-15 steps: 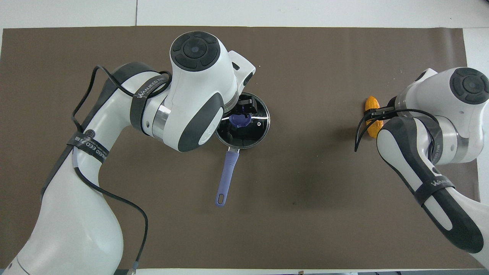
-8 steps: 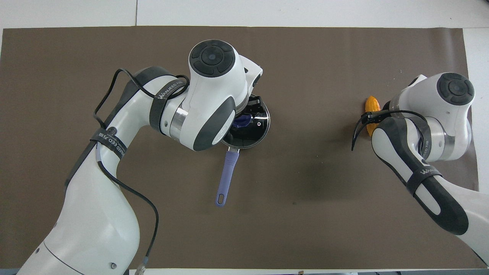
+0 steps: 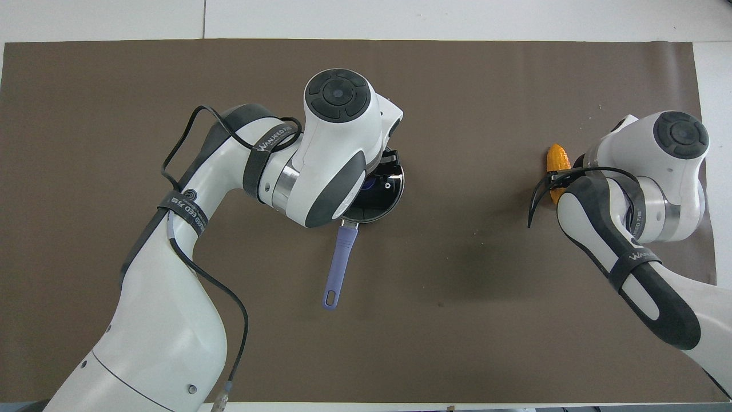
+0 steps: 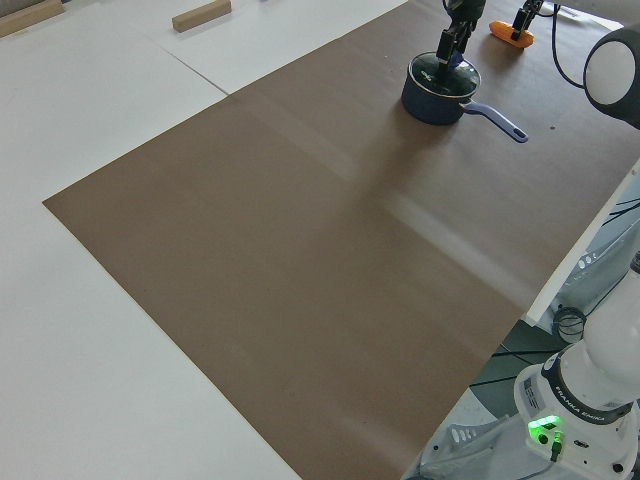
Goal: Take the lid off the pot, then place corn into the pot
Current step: 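Reach the left gripper to the pot lid while the right gripper reaches the corn, then grasp the lid knob with the left gripper while the right gripper lifts the corn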
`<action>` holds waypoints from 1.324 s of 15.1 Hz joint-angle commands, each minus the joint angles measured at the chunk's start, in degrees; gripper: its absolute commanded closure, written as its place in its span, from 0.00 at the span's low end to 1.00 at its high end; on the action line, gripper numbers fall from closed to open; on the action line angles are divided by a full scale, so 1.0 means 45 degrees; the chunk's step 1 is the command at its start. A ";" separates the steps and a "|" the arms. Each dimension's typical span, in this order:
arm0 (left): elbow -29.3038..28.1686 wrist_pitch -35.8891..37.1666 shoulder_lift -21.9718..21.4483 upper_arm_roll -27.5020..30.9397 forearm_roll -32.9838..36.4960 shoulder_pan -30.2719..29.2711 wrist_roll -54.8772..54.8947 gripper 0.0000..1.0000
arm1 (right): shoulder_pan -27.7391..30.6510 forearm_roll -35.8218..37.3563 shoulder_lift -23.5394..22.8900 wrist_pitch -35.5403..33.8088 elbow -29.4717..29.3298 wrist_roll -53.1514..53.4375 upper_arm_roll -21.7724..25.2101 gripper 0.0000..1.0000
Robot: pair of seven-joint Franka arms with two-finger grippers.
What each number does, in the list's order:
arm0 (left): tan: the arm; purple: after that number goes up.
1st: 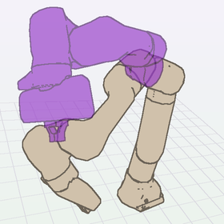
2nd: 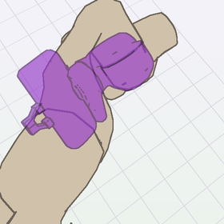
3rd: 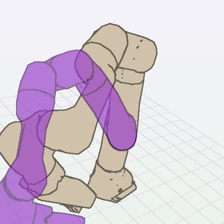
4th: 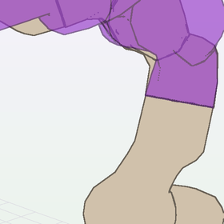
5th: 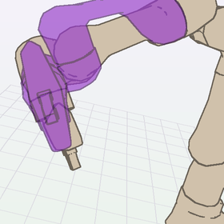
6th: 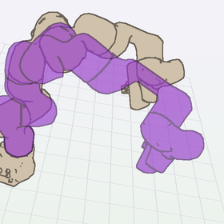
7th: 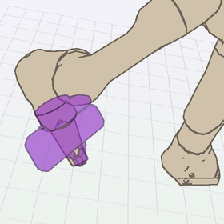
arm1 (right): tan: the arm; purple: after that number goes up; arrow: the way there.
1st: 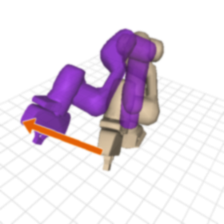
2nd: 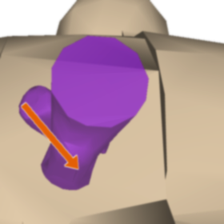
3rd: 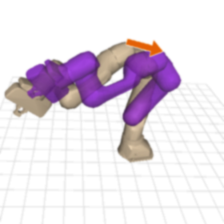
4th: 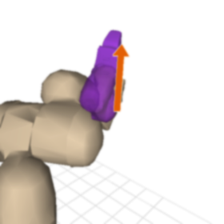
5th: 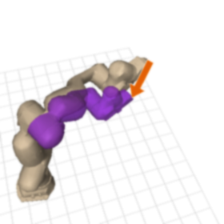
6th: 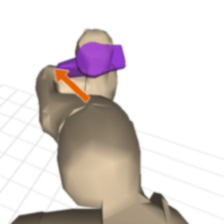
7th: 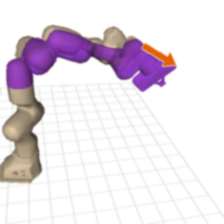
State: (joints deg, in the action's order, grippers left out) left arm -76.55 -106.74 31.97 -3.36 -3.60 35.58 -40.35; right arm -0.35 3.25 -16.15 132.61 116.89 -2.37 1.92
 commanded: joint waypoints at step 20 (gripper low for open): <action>0.0701 0.0379 0.0317 0.0298 0.0486 0.0432 -0.0193 0.47 | -0.1270 -0.0136 -0.0630 -0.3434 -0.2890 0.0253 -0.0114 1.00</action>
State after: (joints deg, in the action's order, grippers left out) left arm -75.56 -105.92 32.15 -3.03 -2.78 36.01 -40.37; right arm -6.38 3.24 -18.48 118.14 105.01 -1.73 1.63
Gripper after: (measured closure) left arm 0.225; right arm 0.595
